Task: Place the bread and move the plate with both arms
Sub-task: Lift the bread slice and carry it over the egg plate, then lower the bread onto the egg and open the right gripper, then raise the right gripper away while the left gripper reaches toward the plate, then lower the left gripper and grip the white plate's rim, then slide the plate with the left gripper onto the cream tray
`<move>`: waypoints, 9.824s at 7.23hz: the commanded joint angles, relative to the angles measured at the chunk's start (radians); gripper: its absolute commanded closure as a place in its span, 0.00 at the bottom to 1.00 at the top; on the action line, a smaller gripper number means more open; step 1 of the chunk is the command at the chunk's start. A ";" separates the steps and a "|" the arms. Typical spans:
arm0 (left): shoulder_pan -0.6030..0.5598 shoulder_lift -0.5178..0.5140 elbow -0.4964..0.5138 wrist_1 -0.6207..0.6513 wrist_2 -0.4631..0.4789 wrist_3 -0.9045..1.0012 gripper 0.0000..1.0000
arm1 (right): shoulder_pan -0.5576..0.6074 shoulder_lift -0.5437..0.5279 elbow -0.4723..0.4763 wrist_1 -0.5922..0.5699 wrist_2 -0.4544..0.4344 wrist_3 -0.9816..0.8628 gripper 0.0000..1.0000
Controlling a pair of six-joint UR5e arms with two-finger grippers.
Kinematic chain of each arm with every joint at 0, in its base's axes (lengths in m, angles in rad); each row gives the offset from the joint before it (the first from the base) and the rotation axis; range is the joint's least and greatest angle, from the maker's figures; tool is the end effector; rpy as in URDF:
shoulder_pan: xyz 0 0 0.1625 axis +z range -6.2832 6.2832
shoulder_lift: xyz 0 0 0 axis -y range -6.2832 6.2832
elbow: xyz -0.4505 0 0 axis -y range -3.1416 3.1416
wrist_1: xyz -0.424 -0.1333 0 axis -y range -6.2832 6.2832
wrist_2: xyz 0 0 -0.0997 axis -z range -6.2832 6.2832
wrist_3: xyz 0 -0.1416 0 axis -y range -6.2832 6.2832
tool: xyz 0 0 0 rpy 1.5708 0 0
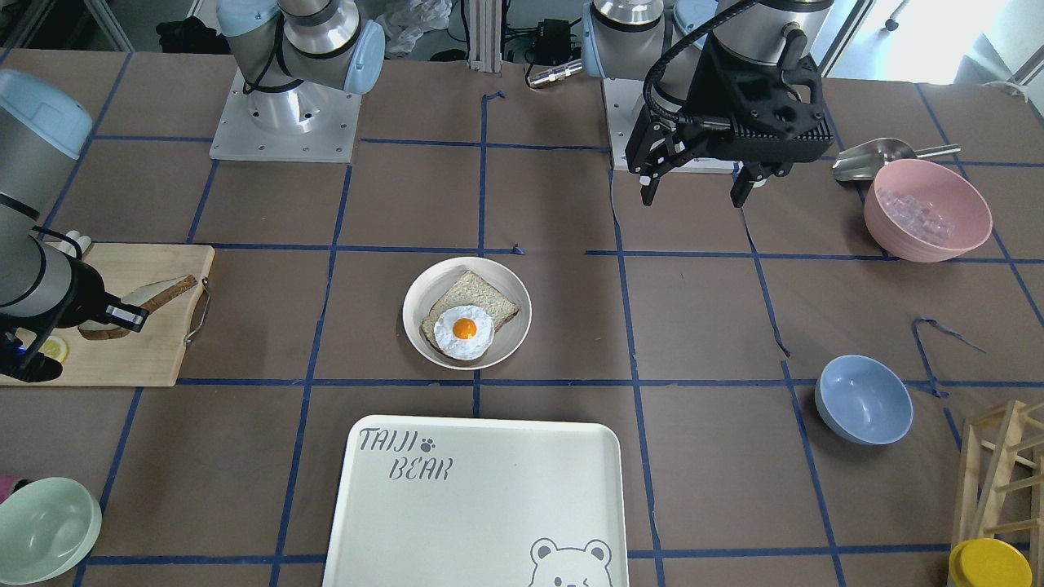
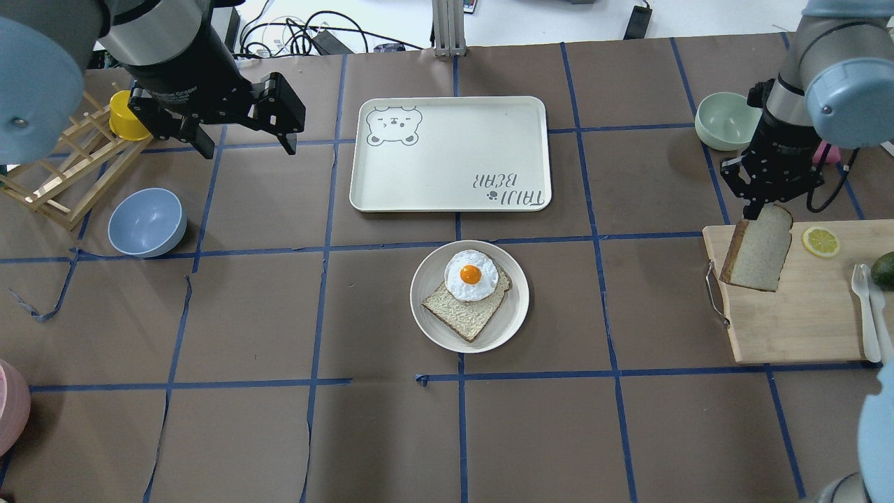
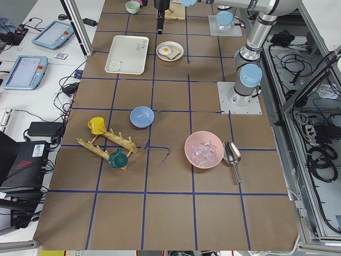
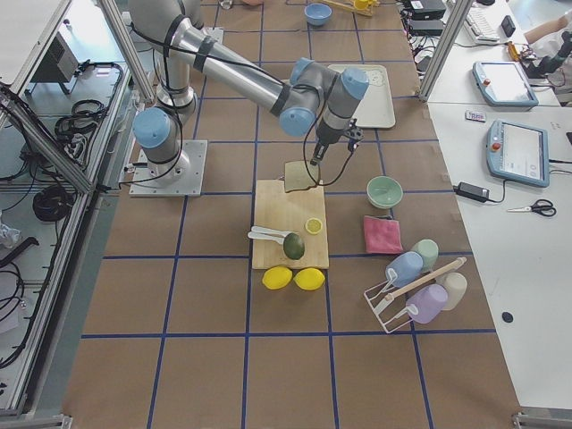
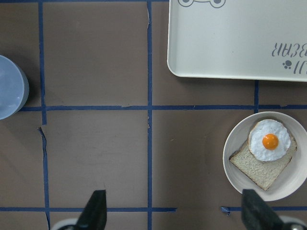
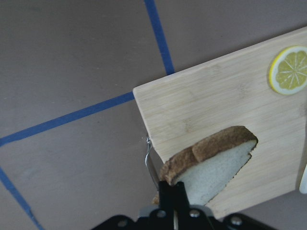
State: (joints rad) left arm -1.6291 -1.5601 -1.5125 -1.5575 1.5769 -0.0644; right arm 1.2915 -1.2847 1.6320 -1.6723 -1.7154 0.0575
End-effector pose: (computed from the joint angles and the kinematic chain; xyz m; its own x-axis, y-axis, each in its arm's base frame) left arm -0.1630 -0.5206 0.5093 -1.0000 -0.0064 -0.0008 -0.0063 0.9966 -0.0824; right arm -0.0537 -0.5967 0.2902 -0.9439 0.2923 0.1535 0.3222 0.9171 0.2349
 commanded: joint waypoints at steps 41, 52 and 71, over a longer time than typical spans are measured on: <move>-0.207 -0.333 -0.508 0.654 -0.145 -0.508 0.07 | 0.333 -0.177 -0.132 0.138 0.102 -0.016 0.00; -0.213 -0.304 -0.529 0.623 -0.123 -0.482 0.25 | 0.333 -0.177 -0.121 0.143 0.100 -0.015 0.00; -0.035 -0.325 -0.343 0.695 -0.318 -0.367 1.00 | 0.325 -0.176 -0.118 0.144 0.097 -0.013 0.00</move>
State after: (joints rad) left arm -1.6721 -1.8398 -1.9258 -0.8626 1.2758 -0.4528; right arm 1.6168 -1.4603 1.5135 -1.5286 -1.6175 0.0447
